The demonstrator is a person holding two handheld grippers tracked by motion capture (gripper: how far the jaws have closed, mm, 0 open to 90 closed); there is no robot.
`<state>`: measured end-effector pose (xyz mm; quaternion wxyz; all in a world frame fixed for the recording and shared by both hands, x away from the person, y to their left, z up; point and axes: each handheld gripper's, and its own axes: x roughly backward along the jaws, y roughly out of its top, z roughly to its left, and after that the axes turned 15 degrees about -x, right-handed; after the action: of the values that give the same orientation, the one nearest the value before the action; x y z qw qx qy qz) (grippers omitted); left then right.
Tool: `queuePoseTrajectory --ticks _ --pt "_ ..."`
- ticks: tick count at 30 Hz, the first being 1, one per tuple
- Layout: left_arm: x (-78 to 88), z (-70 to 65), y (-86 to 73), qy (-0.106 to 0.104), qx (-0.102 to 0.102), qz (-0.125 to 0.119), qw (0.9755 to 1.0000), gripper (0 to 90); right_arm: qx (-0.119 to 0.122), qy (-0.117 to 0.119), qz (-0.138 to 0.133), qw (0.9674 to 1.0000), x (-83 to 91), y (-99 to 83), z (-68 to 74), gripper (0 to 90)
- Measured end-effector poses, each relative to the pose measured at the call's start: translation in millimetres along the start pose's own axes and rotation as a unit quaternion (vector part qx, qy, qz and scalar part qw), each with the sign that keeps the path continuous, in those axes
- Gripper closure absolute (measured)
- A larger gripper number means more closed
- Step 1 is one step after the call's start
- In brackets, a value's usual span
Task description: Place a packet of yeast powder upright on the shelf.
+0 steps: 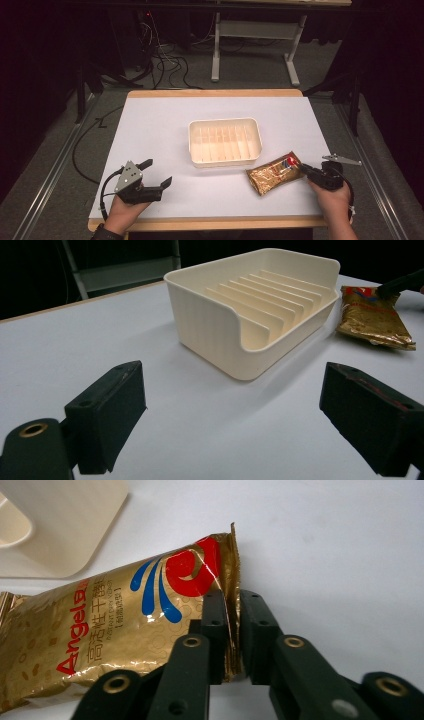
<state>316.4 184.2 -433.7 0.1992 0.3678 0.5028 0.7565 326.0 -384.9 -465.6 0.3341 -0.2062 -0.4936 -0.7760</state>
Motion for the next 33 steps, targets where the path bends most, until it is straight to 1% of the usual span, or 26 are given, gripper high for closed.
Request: queuePoseTrajectory --ticks 1,2,3,7,8,9,11,12,14,16,17,18,21,22,23,24,26,27,28,29,31,32,33 --pt "-0.7 -0.5 0.3 -0.001 -0.001 0.000 1.0000 11.6 0.001 -0.001 0.000 1.0000 0.3 -0.4 0.8 77.7" --pt "-1.4 -1.0 0.7 -0.002 -0.001 -0.001 1.0000 11.6 0.004 -0.001 0.000 1.0000 0.7 -0.8 1.0 73.7" --pt "-1.8 -1.1 0.9 -0.002 -0.002 0.000 1.0000 11.6 0.001 -0.001 -0.002 1.0000 1.4 -1.4 1.3 68.9" --pt "-4.0 -1.5 1.3 -0.005 -0.004 0.001 1.0000 11.6 -0.032 0.014 -0.018 0.9992 7.4 -3.8 -1.6 57.5" --pt "-4.5 -1.5 1.4 -0.007 -0.003 0.001 1.0000 11.6 -0.049 0.027 -0.024 0.9982 10.2 -5.1 -5.2 54.0" --pt "-4.9 -1.5 1.5 -0.007 -0.004 0.001 1.0000 11.6 -0.049 0.027 -0.024 0.9982 10.2 -5.1 -5.2 54.0" --pt "-5.6 -1.9 1.8 -0.007 -0.004 0.001 1.0000 11.6 -0.065 0.037 -0.031 0.9967 12.6 -6.2 -9.1 50.7" --pt "-5.8 -2.0 1.9 -0.008 -0.006 0.002 1.0000 11.6 -0.077 0.044 -0.033 0.9955 13.6 -6.8 -11.3 49.6" --pt "-6.5 -2.8 2.1 -0.008 -0.008 0.003 0.9999 11.6 -0.102 0.058 -0.037 0.9924 14.8 -7.8 -15.9 47.7" --pt "-6.8 -3.3 2.1 -0.009 -0.010 0.005 0.9999 11.6 -0.128 0.071 -0.038 0.9884 14.9 -9.2 -20.3 46.6" --pt "-7.0 -3.4 2.1 -0.010 -0.010 0.006 0.9999 11.6 -0.142 0.081 -0.039 0.9858 14.6 -10.1 -23.0 46.7" --pt "-7.3 -3.6 2.0 -0.010 -0.010 0.006 0.9999 11.6 -0.148 0.084 -0.039 0.9847 14.4 -10.4 -24.3 46.8" --pt "-8.1 -3.7 1.8 -0.010 -0.011 0.007 0.9999 11.6 -0.171 0.095 -0.038 0.9800 12.8 -11.5 -27.8 47.0" --pt "-8.3 -3.8 1.7 -0.011 -0.011 0.007 0.9999 11.6 -0.185 0.102 -0.031 0.9770 10.7 -12.4 -29.0 48.2" --pt "-8.5 -3.9 1.7 -0.011 -0.011 0.007 0.9999 11.6 -0.185 0.102 -0.031 0.9770 10.7 -12.4 -29.0 48.2" --pt "-8.7 -4.0 1.7 -0.011 -0.011 0.008 0.9999 11.6 -0.188 0.105 -0.027 0.9762 9.1 -13.0 -29.5 48.8" --pt "-8.8 -4.1 1.6 -0.012 -0.012 0.009 0.9998 11.6 -0.203 0.106 -0.016 0.9732 5.8 -14.4 -30.2 51.1" --pt "-8.9 -4.3 1.6 -0.012 -0.012 0.009 0.9998 11.6 -0.216 0.110 -0.014 0.9702 4.0 -15.6 -32.5 52.9" --pt "-9.0 -4.4 1.7 -0.012 -0.012 0.009 0.9998 11.6 -0.216 0.110 -0.014 0.9702 4.0 -15.6 -32.5 52.9" --pt "-9.0 -4.5 1.6 -0.012 -0.013 0.009 0.9998 11.6 -0.230 0.116 -0.012 0.9663 3.5 -16.4 -34.0 53.8" --pt "-9.3 -4.7 1.6 -0.013 -0.014 0.010 0.9998 11.6 -0.247 0.126 -0.010 0.9607 2.8 -17.6 -37.7 56.5" --pt "-9.5 -4.9 1.5 -0.013 -0.014 0.010 0.9998 11.6 -0.251 0.129 -0.011 0.9594 2.6 -18.0 -39.3 57.5" --pt "-9.7 -5.0 1.5 -0.013 -0.014 0.010 0.9998 11.6 -0.253 0.128 -0.008 0.9588 2.7 -18.2 -40.2 59.5"
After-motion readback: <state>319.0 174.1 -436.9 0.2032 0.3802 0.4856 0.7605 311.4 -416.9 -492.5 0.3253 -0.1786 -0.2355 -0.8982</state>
